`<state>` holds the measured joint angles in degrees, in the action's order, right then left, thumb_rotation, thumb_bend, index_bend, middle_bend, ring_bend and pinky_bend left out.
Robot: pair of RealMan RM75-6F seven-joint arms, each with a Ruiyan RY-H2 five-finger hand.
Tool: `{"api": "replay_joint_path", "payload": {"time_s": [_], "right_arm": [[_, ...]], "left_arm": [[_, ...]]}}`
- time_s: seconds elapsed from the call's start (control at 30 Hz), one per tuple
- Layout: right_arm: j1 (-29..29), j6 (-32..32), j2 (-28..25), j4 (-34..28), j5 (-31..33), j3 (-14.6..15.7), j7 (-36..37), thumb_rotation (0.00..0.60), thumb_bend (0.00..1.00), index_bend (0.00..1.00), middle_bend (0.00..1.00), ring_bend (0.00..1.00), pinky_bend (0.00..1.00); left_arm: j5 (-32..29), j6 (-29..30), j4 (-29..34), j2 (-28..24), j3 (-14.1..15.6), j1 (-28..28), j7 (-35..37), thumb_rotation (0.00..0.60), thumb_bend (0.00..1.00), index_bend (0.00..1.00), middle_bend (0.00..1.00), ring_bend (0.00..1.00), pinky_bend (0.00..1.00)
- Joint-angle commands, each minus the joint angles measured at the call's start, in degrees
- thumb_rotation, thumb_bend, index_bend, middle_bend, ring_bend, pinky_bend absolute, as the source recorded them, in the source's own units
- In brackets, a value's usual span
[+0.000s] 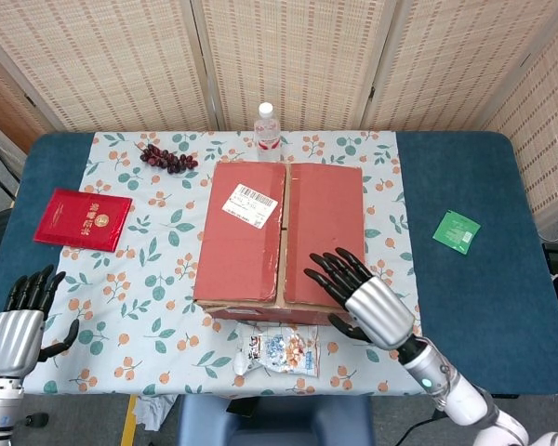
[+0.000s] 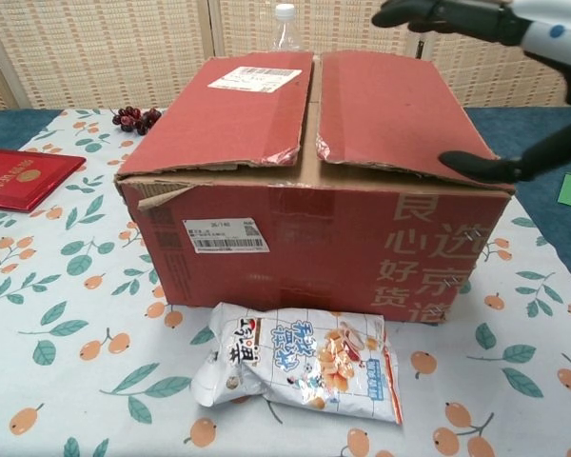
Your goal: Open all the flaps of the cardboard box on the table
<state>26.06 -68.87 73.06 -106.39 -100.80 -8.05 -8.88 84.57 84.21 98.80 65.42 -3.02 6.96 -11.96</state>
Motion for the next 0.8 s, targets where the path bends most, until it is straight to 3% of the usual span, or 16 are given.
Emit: {"api": "replay_joint_path", "payload": {"time_s": [0.03, 0.53, 0.8], "right_arm": [[2.31, 2.74, 2.13, 0.74, 2.98, -1.47, -0.33, 0.600, 0.42, 0.00, 0.00, 0.00, 0.00], [8.13, 8.64, 6.17, 3.21, 11.40, -3.79, -3.27, 0.600, 0.42, 0.00, 0.00, 0.00, 0.00], [8.37, 7.37, 5.89, 3.17, 10.77, -2.25, -3.17, 0.600, 0.42, 0.00, 0.00, 0.00, 0.00]], "left_arm": [[0.22, 0.49, 0.20, -0.24, -0.14, -0.12, 0.41, 0.396, 0.46, 0.00, 0.04, 0.04, 0.00], [0.70, 2.30, 0.54, -0.77, -0.19, -1.05, 1.58, 0.397, 0.46, 0.00, 0.04, 0.04, 0.00], [1.23, 2.98, 0.53, -0.96, -0.15, -1.36, 1.78, 0.398, 0.46, 0.00, 0.04, 0.04, 0.00]]}}
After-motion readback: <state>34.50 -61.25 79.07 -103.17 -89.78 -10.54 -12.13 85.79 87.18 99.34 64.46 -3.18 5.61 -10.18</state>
